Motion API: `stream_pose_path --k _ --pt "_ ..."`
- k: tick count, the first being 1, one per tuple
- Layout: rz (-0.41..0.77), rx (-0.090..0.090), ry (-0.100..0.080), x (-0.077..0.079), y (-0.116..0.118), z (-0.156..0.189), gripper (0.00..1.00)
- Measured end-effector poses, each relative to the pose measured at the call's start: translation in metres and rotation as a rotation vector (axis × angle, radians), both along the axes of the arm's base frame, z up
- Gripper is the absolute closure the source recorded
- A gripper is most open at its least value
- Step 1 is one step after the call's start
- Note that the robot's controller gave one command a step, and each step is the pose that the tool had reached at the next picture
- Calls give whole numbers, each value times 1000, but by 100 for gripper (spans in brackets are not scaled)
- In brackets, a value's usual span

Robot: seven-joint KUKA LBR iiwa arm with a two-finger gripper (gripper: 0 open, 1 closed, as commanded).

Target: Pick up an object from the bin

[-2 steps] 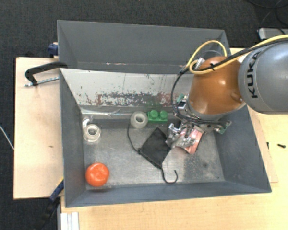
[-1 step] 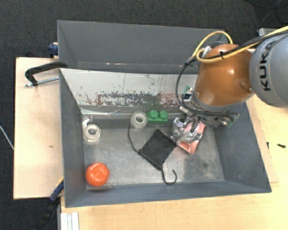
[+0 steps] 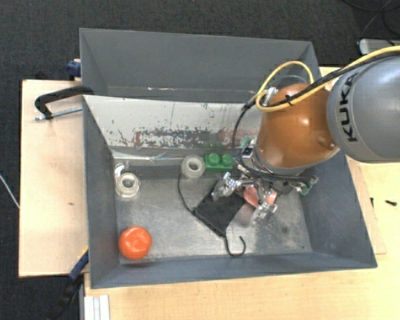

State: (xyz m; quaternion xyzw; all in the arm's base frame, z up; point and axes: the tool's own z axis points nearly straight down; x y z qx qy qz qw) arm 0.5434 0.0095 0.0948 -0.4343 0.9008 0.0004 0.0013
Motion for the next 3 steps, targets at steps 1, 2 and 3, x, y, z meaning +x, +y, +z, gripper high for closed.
stream_pose_path --k 1,2,3 --pt "-3 0 1 -3 3 -7 100" --pt "-3 0 1 -3 3 -7 100" --pt "10 1 7 -7 8 29 100"
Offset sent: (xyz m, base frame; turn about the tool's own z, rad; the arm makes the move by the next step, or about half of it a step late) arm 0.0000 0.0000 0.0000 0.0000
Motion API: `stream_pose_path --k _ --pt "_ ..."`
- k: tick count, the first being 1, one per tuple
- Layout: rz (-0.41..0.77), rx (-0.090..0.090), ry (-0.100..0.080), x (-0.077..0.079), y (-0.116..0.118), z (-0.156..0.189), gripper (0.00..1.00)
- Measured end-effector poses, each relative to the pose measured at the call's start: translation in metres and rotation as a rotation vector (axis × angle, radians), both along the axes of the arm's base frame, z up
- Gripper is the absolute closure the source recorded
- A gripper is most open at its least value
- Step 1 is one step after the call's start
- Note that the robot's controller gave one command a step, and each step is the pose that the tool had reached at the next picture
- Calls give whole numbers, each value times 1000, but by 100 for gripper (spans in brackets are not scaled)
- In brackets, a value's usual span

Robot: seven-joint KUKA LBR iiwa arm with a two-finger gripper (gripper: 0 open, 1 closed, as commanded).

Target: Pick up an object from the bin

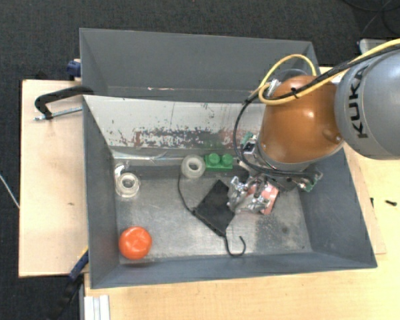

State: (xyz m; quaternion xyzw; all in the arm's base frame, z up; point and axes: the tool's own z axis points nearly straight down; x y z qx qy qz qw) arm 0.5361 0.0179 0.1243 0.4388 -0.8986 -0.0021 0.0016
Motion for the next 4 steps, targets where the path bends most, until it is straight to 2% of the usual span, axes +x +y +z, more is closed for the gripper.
stream_pose_path --k 1,2,3,4 --pt "-4 0 -13 2 0 73 0" --pt "-6 0 -7 1 0 66 0" --pt "158 -1 -9 -5 10 35 0" --pt "406 -1 -8 -10 28 -1 0"
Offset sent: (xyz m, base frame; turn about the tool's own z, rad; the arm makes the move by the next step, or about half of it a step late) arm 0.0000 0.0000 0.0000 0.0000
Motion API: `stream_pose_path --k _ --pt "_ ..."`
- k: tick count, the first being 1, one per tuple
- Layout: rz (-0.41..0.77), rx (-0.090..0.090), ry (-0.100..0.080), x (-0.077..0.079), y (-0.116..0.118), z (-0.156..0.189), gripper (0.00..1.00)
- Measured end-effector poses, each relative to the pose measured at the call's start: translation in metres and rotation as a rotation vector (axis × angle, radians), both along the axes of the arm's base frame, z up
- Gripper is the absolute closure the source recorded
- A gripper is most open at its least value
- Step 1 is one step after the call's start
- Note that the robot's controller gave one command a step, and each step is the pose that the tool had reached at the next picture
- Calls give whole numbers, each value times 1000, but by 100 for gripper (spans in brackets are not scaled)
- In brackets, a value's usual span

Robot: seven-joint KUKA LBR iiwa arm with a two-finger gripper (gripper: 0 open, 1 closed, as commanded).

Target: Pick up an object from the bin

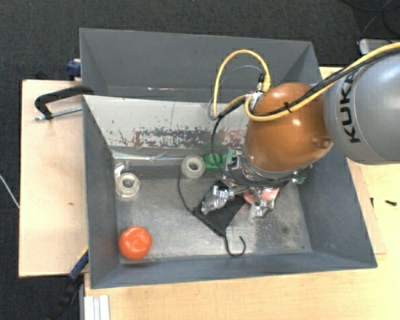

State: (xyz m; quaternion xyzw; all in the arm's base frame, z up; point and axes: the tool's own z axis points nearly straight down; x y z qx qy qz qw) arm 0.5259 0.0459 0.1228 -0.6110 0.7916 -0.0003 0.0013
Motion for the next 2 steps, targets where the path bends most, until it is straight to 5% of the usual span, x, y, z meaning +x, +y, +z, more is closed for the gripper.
stream_pose_path --k 1,2 --pt "149 -3 -1 -5 13 -49 100" --pt "149 -3 -1 -5 13 -49 100"
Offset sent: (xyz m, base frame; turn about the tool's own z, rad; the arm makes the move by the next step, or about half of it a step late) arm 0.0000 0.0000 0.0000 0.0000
